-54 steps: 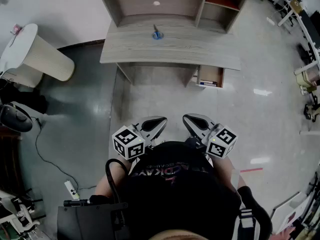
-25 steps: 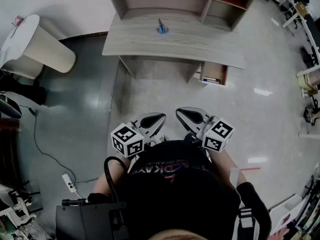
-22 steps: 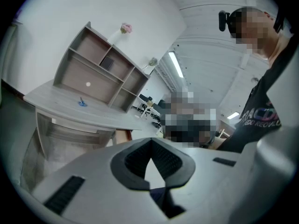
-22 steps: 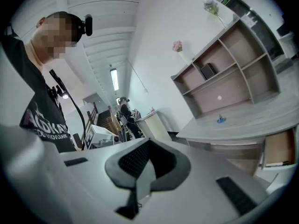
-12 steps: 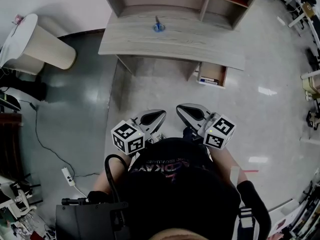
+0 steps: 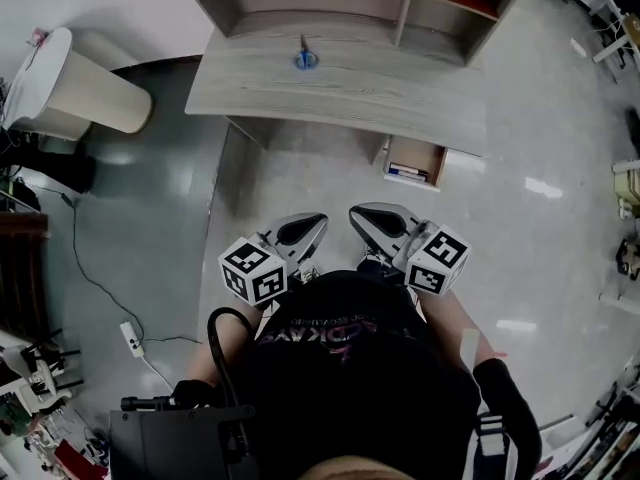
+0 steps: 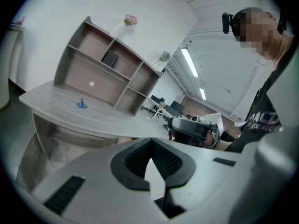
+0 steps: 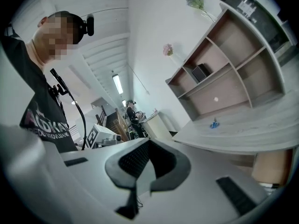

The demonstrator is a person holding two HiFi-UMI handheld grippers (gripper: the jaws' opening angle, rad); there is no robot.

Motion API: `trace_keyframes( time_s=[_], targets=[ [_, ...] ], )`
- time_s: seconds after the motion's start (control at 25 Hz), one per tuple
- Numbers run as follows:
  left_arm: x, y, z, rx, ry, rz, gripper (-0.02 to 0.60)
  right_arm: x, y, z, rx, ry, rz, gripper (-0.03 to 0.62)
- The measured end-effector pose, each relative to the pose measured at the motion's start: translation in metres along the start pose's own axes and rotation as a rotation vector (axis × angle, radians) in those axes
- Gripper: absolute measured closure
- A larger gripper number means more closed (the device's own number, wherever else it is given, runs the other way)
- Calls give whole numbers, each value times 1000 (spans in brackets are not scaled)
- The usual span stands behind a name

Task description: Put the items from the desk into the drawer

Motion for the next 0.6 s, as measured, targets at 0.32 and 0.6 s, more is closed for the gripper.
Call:
trace_keyframes(
  time_s=[0.32, 0.6],
  targets=[
    [-5, -53, 12, 10, 22, 49, 571, -39, 27, 21, 7, -9, 53, 583],
    [-8, -91, 28, -6, 0, 84, 571, -67, 52, 38, 6, 5, 62, 583]
  ],
)
Point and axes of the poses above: the fingertips, and each gripper's own axes: y backward along the fingers, x to its left, z out of its top, the point moved 2 cm from there along y, backward along the fingers, and after that the axes turned 1 degree about -y, right-handed, at the moved point
